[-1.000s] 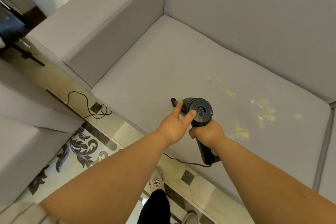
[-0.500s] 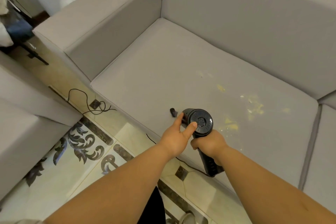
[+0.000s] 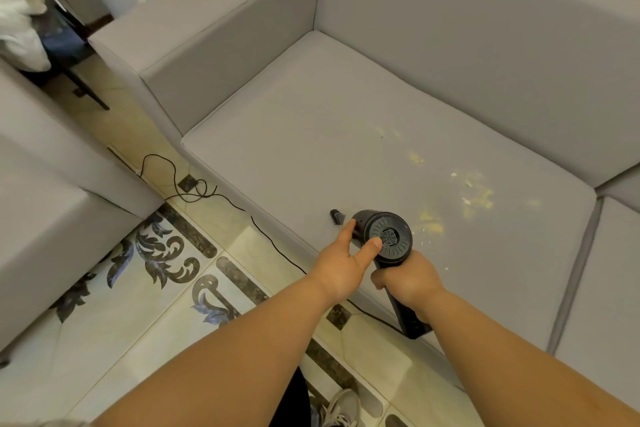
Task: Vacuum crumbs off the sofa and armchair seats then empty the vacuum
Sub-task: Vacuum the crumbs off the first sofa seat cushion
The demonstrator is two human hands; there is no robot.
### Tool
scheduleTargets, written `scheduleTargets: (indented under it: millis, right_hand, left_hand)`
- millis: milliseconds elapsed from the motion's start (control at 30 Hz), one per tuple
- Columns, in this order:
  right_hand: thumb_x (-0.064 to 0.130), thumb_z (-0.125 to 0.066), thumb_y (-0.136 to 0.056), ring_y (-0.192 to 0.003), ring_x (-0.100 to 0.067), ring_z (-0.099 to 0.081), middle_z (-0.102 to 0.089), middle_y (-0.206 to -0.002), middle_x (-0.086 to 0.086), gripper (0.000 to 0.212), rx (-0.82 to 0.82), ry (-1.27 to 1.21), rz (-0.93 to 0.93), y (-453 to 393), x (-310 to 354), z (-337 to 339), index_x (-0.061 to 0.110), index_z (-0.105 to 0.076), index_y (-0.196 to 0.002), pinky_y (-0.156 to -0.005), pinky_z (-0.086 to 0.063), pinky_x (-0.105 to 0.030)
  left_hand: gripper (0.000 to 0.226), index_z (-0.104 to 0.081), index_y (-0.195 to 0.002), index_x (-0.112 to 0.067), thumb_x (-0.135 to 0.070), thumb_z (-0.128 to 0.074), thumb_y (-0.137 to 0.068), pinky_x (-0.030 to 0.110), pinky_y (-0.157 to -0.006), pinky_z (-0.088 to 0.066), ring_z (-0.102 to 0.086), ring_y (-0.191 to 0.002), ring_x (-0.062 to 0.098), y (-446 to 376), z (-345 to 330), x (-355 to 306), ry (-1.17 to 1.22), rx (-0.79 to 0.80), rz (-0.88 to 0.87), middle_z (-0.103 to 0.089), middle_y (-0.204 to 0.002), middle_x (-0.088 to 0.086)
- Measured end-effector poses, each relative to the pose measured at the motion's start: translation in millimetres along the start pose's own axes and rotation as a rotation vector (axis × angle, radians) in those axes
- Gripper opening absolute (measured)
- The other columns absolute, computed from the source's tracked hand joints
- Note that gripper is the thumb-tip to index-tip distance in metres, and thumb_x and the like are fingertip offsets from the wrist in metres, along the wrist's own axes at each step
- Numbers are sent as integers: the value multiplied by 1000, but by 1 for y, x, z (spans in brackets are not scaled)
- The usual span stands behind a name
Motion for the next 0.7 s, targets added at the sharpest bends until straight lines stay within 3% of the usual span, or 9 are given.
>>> scheduleTargets:
  millis: [233,467,700]
  right_hand:
    - [7,-73,-70,-75,-18,-57,-64,-85,-3,28,-10,-103,10,-24,-1,6,20,-63,-92,-60,-42,-28]
    - [8,-73,-66,-73,-22,-58,-65,-81,-4,25,-52,-67,-83,-21,-34,13,17,-65,-88,-62,-45,-30]
    - [12,-73,-66,-70,-15,-58,-64,-76,2,23,-114,-83,-28,-22,-10,32,26,-61,-81,-54,-40,-26]
  left_hand:
    - [75,-11,-151,-32,-56,-48,-90,20,-98,-22,-30,-140,19,-24,-2,-9,-53,23,0,-29,-154,-2]
    - [80,-9,-151,-34,-58,-52,-87,21,-98,-23,-30,-140,20,-23,-28,4,-79,103,37,-30,-154,0]
    - [77,-14,-151,-34,-57,-52,-88,21,-98,-25,-32,-138,17,-32,-19,-26,-70,72,-13,-33,-152,-4]
Point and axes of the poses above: each hand's wrist, its own y-axis away from the middle knuckle, its own z-axis out of the back of the hand, x = y × z, the point moved 6 cm from there along -y, towards the middle knuckle
